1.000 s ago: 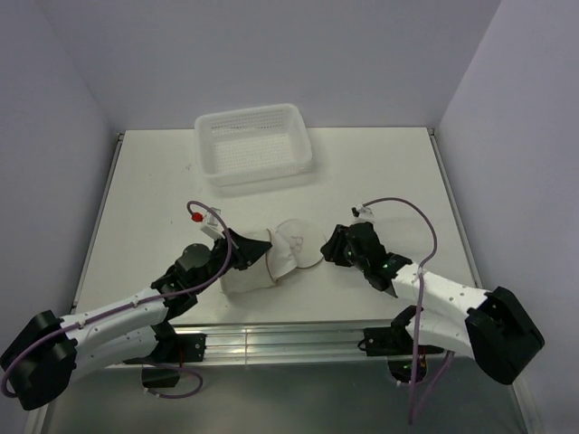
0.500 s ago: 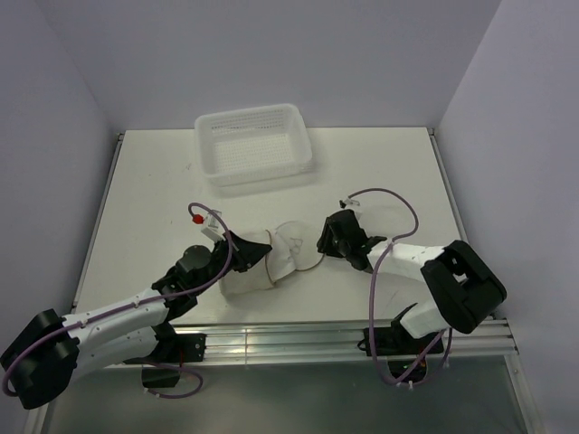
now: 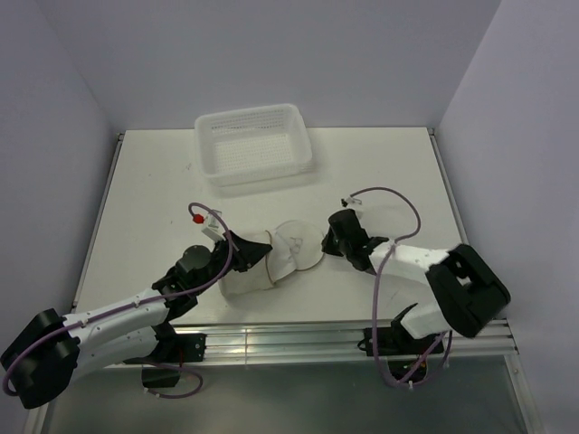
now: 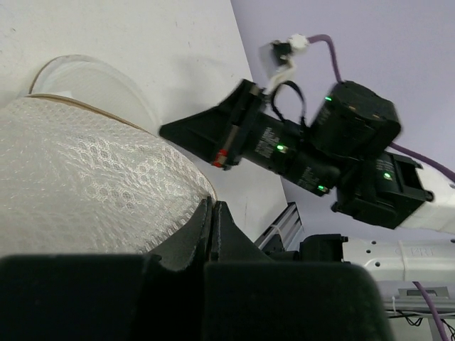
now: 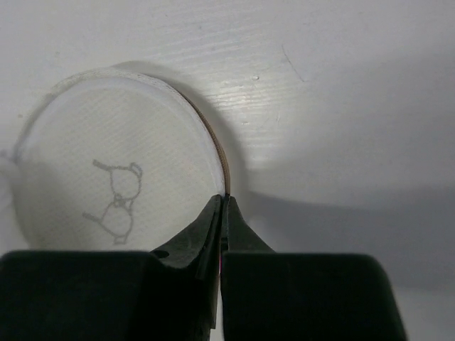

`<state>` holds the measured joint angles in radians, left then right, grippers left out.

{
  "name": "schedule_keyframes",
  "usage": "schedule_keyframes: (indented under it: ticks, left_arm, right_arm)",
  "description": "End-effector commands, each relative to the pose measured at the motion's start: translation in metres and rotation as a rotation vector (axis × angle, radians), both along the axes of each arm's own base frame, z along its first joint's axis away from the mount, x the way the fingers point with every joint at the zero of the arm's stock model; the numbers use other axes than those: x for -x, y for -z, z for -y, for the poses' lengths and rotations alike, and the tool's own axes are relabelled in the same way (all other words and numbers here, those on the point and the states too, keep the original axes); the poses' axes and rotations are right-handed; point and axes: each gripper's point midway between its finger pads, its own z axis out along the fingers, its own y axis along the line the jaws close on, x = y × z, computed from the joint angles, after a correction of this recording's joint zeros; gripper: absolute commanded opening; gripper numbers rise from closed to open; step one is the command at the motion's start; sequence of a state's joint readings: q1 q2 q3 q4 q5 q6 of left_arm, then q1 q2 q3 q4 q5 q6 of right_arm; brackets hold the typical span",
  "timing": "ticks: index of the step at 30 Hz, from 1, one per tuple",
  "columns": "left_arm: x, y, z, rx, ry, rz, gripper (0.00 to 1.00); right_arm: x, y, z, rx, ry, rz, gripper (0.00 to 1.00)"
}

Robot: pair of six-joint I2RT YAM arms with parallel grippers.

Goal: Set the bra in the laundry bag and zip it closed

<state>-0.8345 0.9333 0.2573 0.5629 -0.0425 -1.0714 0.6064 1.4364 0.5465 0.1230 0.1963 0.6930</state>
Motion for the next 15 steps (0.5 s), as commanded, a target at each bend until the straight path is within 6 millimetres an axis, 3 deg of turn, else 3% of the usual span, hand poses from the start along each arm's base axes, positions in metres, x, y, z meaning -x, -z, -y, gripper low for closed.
schedule_keyframes:
  ticks: [1,2,3,4,6,8,9,11,14,15]
  left_arm:
    - [-0.005,-0.026,0.002,0.03,-0.001,0.074,0.0]
    - [-0.006,-0.027,0.002,0.019,-0.006,0.083,0.0]
    - [-0.008,-0.037,0.001,0.026,-0.016,0.101,0.0]
    - [-0.009,-0.04,0.0,0.024,-0.024,0.105,0.0]
    - [-0.01,-0.043,-0.003,0.009,-0.036,0.114,0.0]
    - [-0.012,-0.043,-0.007,0.006,-0.058,0.115,0.0]
    - [-0.012,-0.044,-0.008,0.004,-0.064,0.114,0.0]
    - [-0.014,-0.046,-0.008,0.007,-0.067,0.117,0.0]
    - [-0.018,-0.038,-0.008,-0.005,-0.084,0.094,0.0]
    - [-0.02,-0.037,-0.007,0.0,-0.09,0.091,0.0]
  right_arm:
    - [-0.01,-0.073,0.005,-0.081,0.031,0.217,0.0]
    - [-0.008,-0.089,0.006,-0.095,0.03,0.253,0.0]
    - [-0.006,-0.133,0.007,-0.149,0.027,0.354,0.0]
    - [0.0,-0.144,0.015,-0.121,0.03,0.372,0.0]
    - [0.014,-0.203,0.019,-0.182,0.017,0.485,0.0]
    - [0.028,-0.229,0.025,-0.188,-0.01,0.513,0.0]
    - [0.038,-0.266,0.027,-0.242,-0.027,0.577,0.0]
    - [0.049,-0.288,0.023,-0.261,-0.076,0.59,0.0]
    - [0.062,-0.279,-0.01,-0.282,-0.199,0.525,0.0]
    - [0.063,-0.266,-0.014,-0.23,-0.214,0.479,0.0]
